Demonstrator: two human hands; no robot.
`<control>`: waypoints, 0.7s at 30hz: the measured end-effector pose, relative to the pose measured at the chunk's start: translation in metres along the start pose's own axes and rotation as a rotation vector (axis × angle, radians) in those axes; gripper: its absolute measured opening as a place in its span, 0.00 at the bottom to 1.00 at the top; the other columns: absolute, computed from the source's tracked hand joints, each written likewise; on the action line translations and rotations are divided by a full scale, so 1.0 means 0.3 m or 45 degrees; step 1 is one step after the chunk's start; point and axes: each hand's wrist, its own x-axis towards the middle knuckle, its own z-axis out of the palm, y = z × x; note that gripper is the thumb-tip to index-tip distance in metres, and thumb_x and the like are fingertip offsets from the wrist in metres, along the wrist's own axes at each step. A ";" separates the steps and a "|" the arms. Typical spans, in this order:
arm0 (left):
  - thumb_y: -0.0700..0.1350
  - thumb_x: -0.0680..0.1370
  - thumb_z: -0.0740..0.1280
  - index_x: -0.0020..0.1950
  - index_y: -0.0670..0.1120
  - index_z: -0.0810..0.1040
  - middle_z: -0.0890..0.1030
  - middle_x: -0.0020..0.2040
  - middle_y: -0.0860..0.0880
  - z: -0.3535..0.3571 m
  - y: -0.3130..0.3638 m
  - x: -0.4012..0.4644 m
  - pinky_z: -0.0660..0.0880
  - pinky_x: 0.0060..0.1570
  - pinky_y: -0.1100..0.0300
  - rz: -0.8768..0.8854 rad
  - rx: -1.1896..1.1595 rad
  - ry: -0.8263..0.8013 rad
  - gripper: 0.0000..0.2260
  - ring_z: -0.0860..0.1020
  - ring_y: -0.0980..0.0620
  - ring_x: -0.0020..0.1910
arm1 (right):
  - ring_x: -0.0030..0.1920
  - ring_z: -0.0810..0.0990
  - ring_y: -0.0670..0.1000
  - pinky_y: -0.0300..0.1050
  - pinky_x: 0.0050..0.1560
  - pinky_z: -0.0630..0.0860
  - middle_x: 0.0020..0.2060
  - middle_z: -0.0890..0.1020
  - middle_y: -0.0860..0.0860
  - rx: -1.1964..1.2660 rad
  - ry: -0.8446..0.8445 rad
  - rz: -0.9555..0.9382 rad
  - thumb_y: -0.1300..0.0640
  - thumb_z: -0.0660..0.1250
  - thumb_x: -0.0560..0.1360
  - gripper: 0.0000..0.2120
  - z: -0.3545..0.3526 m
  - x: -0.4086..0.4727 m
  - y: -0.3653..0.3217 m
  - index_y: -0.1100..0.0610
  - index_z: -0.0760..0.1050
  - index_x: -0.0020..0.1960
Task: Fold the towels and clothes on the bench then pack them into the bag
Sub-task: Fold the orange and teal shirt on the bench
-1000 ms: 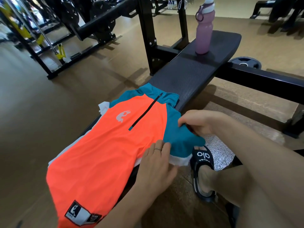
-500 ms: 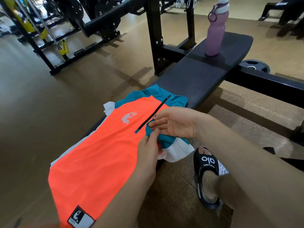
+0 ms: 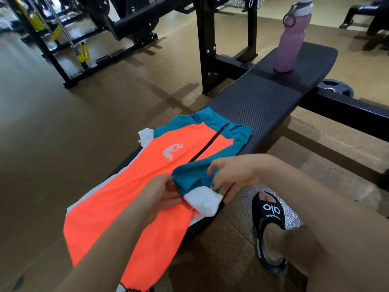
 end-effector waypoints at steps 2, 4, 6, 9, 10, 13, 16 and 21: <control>0.45 0.82 0.59 0.51 0.42 0.74 0.82 0.56 0.37 -0.033 -0.003 0.025 0.82 0.43 0.51 -0.050 0.021 0.076 0.07 0.84 0.42 0.49 | 0.44 0.85 0.58 0.58 0.56 0.82 0.48 0.82 0.62 -0.033 -0.103 -0.040 0.69 0.62 0.78 0.12 0.057 0.014 -0.021 0.60 0.69 0.60; 0.54 0.83 0.63 0.54 0.43 0.73 0.82 0.53 0.38 -0.038 -0.014 0.032 0.82 0.43 0.51 -0.087 0.122 0.021 0.14 0.84 0.43 0.48 | 0.41 0.84 0.56 0.58 0.59 0.80 0.45 0.80 0.64 -0.069 -0.172 -0.098 0.71 0.61 0.77 0.09 0.118 0.023 -0.034 0.61 0.69 0.54; 0.59 0.79 0.69 0.56 0.42 0.72 0.79 0.46 0.43 -0.031 -0.032 0.041 0.80 0.38 0.56 -0.035 0.264 -0.045 0.20 0.80 0.48 0.42 | 0.47 0.83 0.56 0.58 0.61 0.79 0.52 0.80 0.67 -0.084 -0.236 -0.191 0.72 0.63 0.76 0.11 0.172 0.032 -0.043 0.60 0.71 0.53; 0.58 0.71 0.76 0.58 0.42 0.71 0.79 0.44 0.44 -0.042 -0.045 0.057 0.73 0.35 0.58 0.044 0.502 0.012 0.27 0.77 0.50 0.39 | 0.61 0.80 0.56 0.48 0.59 0.79 0.65 0.77 0.65 -0.001 -0.392 -0.275 0.73 0.63 0.76 0.13 0.233 0.035 -0.050 0.58 0.72 0.55; 0.55 0.68 0.76 0.58 0.44 0.71 0.80 0.45 0.45 -0.047 -0.039 0.059 0.73 0.36 0.56 0.059 0.547 0.016 0.26 0.77 0.49 0.40 | 0.63 0.80 0.56 0.47 0.58 0.79 0.65 0.76 0.64 0.009 -0.439 -0.277 0.73 0.62 0.76 0.14 0.238 0.035 -0.051 0.58 0.73 0.55; 0.46 0.68 0.71 0.55 0.43 0.74 0.80 0.46 0.44 -0.073 -0.028 0.063 0.75 0.39 0.53 0.135 0.700 0.009 0.17 0.77 0.49 0.41 | 0.57 0.82 0.54 0.45 0.55 0.80 0.59 0.80 0.60 -0.148 -0.380 -0.226 0.71 0.63 0.77 0.11 0.167 0.041 -0.048 0.57 0.73 0.54; 0.40 0.72 0.67 0.53 0.42 0.72 0.77 0.42 0.45 -0.118 -0.038 0.058 0.75 0.33 0.56 0.230 0.892 -0.017 0.10 0.76 0.48 0.37 | 0.47 0.85 0.54 0.48 0.45 0.82 0.49 0.83 0.58 -0.391 0.132 -0.087 0.66 0.65 0.77 0.05 -0.004 0.044 -0.031 0.57 0.73 0.49; 0.41 0.79 0.64 0.55 0.46 0.69 0.78 0.38 0.49 -0.180 -0.073 0.060 0.73 0.39 0.50 0.609 1.262 0.217 0.07 0.78 0.49 0.38 | 0.46 0.76 0.57 0.48 0.43 0.74 0.48 0.77 0.56 -0.745 1.018 0.040 0.59 0.65 0.76 0.10 -0.191 0.008 0.033 0.58 0.70 0.56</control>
